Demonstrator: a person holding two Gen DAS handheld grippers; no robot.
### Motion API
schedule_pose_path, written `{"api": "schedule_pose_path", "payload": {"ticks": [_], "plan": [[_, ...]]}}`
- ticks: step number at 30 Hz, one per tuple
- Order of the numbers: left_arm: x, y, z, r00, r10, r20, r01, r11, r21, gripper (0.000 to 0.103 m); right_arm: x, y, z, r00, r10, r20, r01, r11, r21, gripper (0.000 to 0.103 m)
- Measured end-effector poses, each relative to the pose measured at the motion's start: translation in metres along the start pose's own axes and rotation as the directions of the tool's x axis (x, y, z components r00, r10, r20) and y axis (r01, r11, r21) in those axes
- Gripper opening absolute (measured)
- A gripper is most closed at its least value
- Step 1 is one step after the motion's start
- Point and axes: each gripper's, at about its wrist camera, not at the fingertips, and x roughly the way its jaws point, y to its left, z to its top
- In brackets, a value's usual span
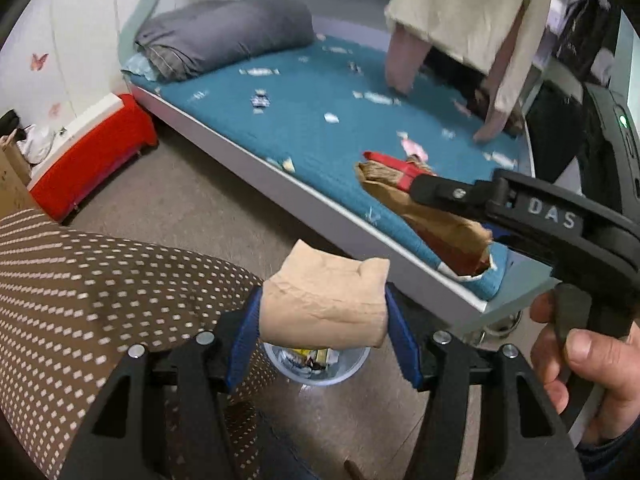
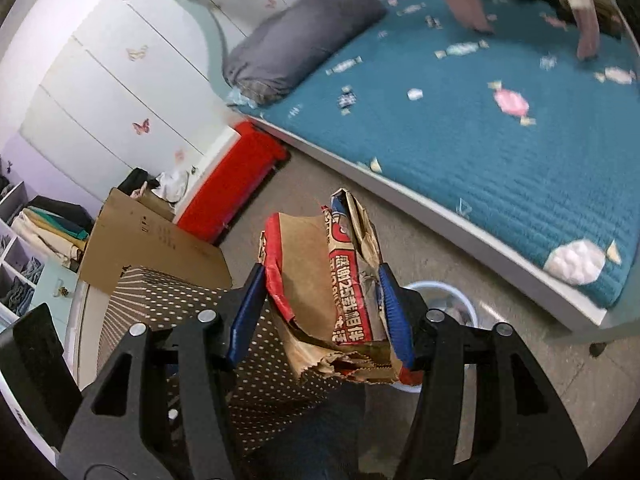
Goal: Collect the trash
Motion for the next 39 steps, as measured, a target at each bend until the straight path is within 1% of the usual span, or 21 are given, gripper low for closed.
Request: {"api": "schedule_pose_path", "payload": {"ticks": [2, 3, 4, 5, 6, 7, 10, 12, 16, 19, 22, 26, 30, 32, 34, 36, 39], "plan": [[0.015, -0.002, 0.002, 0.999, 0.001, -0.035, 0.0, 1.0, 0.013, 0.059, 0.013, -0.009, -0.001, 1.0, -0.002, -0.024, 0.003, 1.0, 0.023, 0.057], [0.022, -0.002, 0.001, 0.998, 0.003, -0.056, -0.002, 1.0, 0.023, 0.06, 0.022, -0.017, -0.001, 0.999, 0.008, -0.048, -0.006, 0.999, 0.051, 0.061], [0.03, -0.003, 0.002, 0.997, 0.005, -0.081, -0.002, 0.999, 0.036, 0.063, 0.03, -0.023, 0.0, 0.998, 0.012, -0.066, -0.007, 0.997, 0.074, 0.066], [0.042, -0.005, 0.003, 0.993, 0.016, -0.116, -0.01, 0.998, 0.056, 0.072, 0.037, -0.028, 0.0, 0.997, 0.009, -0.081, -0.001, 0.996, 0.094, 0.079], [0.047, -0.006, 0.003, 0.991, 0.029, -0.129, -0.02, 0.998, 0.065, 0.078, 0.046, -0.036, -0.001, 0.995, -0.001, -0.098, 0.012, 0.993, 0.116, 0.087], [0.052, -0.007, 0.003, 0.99, 0.045, -0.134, -0.036, 0.997, 0.074, 0.088, 0.052, -0.042, -0.002, 0.993, -0.012, -0.113, 0.028, 0.991, 0.134, 0.089], [0.063, -0.005, 0.003, 0.984, 0.086, -0.159, -0.074, 0.994, 0.077, 0.09, 0.057, -0.054, -0.006, 0.992, -0.031, -0.126, 0.052, 0.984, 0.169, 0.093], [0.065, 0.0, 0.004, 0.983, 0.084, -0.164, -0.077, 0.996, 0.049, 0.093, 0.052, -0.058, -0.008, 0.992, -0.04, -0.117, 0.06, 0.984, 0.17, 0.097], [0.062, 0.004, 0.007, 0.982, 0.101, -0.161, -0.096, 0.995, 0.041, 0.093, 0.04, -0.061, -0.014, 0.992, -0.065, -0.107, 0.083, 0.982, 0.17, 0.097], [0.051, 0.002, 0.007, 0.987, 0.096, -0.128, -0.092, 0.995, 0.038, 0.093, 0.03, -0.059, -0.016, 0.993, -0.074, -0.09, 0.088, 0.982, 0.169, 0.097], [0.031, 0.0, 0.004, 0.992, 0.088, -0.088, -0.086, 0.996, 0.033, 0.093, 0.015, -0.05, -0.02, 0.994, -0.082, -0.072, 0.093, 0.984, 0.153, 0.097], [-0.006, -0.003, 0.001, 0.997, 0.079, -0.013, -0.079, 0.997, 0.022, 0.093, -0.007, -0.028, -0.022, 0.996, -0.079, -0.041, 0.084, 0.989, 0.125, 0.097], [-0.051, -0.003, -0.006, 0.992, 0.098, 0.081, -0.099, 0.995, 0.005, 0.093, -0.035, 0.005, -0.023, 0.998, -0.06, 0.006, 0.059, 0.995, 0.075, 0.097], [-0.078, 0.001, -0.011, 0.984, 0.114, 0.139, -0.113, 0.994, -0.01, 0.094, -0.047, 0.02, -0.023, 0.998, -0.052, 0.023, 0.05, 0.997, 0.051, 0.097], [-0.105, 0.004, -0.019, 0.964, 0.157, 0.215, -0.158, 0.987, -0.016, 0.094, -0.062, 0.04, -0.026, 0.998, -0.039, 0.049, 0.038, 0.999, 0.019, 0.097], [-0.126, 0.006, -0.025, 0.944, 0.197, 0.266, -0.201, 0.979, -0.012, 0.094, -0.074, 0.058, -0.028, 0.997, -0.029, 0.068, 0.03, 1.0, -0.011, 0.097], [-0.16, 0.011, -0.037, 0.919, 0.255, 0.302, -0.256, 0.966, -0.035, 0.096, -0.091, 0.087, -0.035, 0.996, -0.015, 0.089, 0.021, 0.998, -0.066, 0.097]]}}
